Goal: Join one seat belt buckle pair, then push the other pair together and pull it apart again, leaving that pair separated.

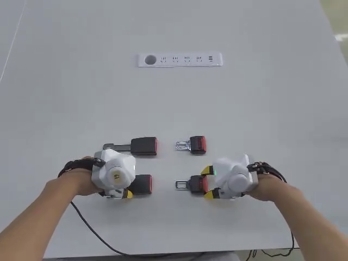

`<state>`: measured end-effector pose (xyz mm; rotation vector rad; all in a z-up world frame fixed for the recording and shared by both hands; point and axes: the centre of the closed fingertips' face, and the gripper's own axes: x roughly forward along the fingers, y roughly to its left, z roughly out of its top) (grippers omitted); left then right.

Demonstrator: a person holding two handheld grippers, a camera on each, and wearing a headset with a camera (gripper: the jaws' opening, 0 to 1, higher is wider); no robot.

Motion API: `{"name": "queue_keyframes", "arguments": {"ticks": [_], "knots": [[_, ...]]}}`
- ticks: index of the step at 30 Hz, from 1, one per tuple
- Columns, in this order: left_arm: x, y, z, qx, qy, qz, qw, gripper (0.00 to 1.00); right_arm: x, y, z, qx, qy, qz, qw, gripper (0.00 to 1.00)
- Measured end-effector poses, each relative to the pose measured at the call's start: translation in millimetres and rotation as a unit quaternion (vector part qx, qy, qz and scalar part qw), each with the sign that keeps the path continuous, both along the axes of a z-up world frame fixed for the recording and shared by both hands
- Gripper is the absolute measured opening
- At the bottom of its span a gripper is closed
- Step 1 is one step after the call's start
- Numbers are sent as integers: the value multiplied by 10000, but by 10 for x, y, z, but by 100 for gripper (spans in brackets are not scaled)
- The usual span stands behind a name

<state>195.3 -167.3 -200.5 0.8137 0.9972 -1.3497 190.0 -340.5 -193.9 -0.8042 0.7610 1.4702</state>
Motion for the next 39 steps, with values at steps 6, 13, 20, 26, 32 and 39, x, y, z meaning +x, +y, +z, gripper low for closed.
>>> {"name": "queue_keyframes", "arguments": {"ticks": [6, 13, 20, 26, 32, 39], "knots": [[5, 2, -7, -17, -6, -19, 10000, 32, 15, 52, 12, 2, 18, -1, 10000, 30], [13, 14, -22, -28, 8, -29, 10000, 32, 33, 123, 15, 13, 2, 9, 10000, 30], [4, 14, -8, 3, 3, -55, 10000, 32, 35, 187, -6, 31, -11, 50, 10000, 30], [-4, 19, -22, 46, -1, -120, 9999, 32, 36, 256, -33, 48, 7, 66, 10000, 30], [-9, 26, -34, 54, -6, -137, 9999, 32, 51, 339, -69, 75, 21, 104, 9999, 30], [-19, 17, -9, 66, -3, -134, 9999, 32, 36, 430, -80, 93, 29, 117, 9999, 30]]}}
